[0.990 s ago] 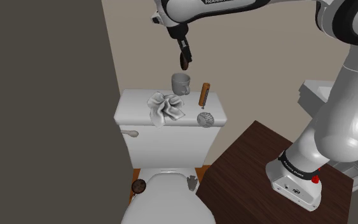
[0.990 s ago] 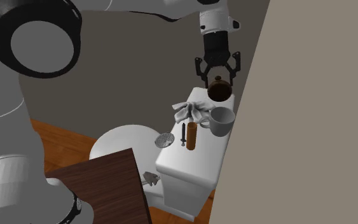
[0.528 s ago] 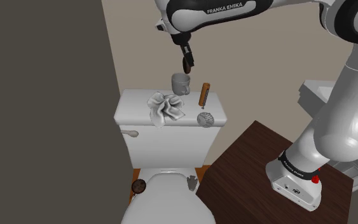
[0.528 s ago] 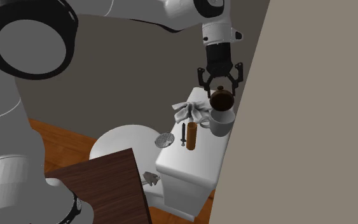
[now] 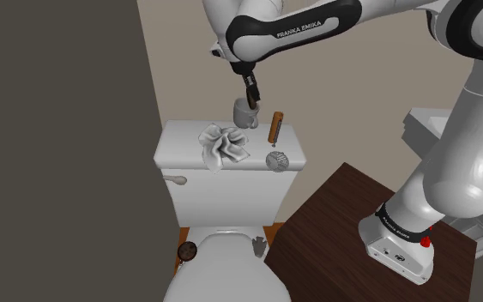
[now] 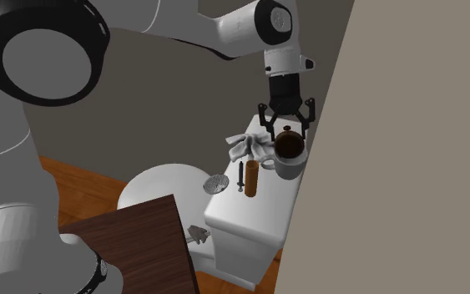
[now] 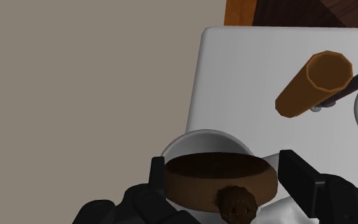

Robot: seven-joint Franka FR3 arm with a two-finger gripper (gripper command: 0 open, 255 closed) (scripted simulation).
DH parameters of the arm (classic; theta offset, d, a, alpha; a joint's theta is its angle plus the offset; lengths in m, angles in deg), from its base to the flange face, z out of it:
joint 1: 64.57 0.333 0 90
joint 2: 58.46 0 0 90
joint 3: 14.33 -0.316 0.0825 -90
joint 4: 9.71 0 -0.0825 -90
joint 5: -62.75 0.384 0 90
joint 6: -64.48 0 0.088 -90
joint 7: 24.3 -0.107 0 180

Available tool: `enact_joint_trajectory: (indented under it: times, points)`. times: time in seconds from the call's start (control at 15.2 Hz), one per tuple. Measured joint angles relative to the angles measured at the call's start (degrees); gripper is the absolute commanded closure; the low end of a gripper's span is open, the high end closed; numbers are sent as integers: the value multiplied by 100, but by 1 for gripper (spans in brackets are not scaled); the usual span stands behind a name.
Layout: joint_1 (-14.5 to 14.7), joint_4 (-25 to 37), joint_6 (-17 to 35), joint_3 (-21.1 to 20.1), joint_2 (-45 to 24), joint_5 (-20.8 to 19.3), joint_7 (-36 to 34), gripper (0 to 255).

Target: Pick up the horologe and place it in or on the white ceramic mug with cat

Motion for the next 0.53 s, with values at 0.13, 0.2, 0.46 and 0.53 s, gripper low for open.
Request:
enact_joint_trajectory:
  times: [0.13, 0.2, 0.46, 0.53]
  points:
    - [-8, -123, 135, 6, -29, -17, -64, 255]
    - [-13, -169, 183, 9, -37, -23, -83, 255]
    - [-14, -188, 217, 11, -53, -30, -100, 255]
    - [-14, -188, 218, 11, -53, -31, -100, 255]
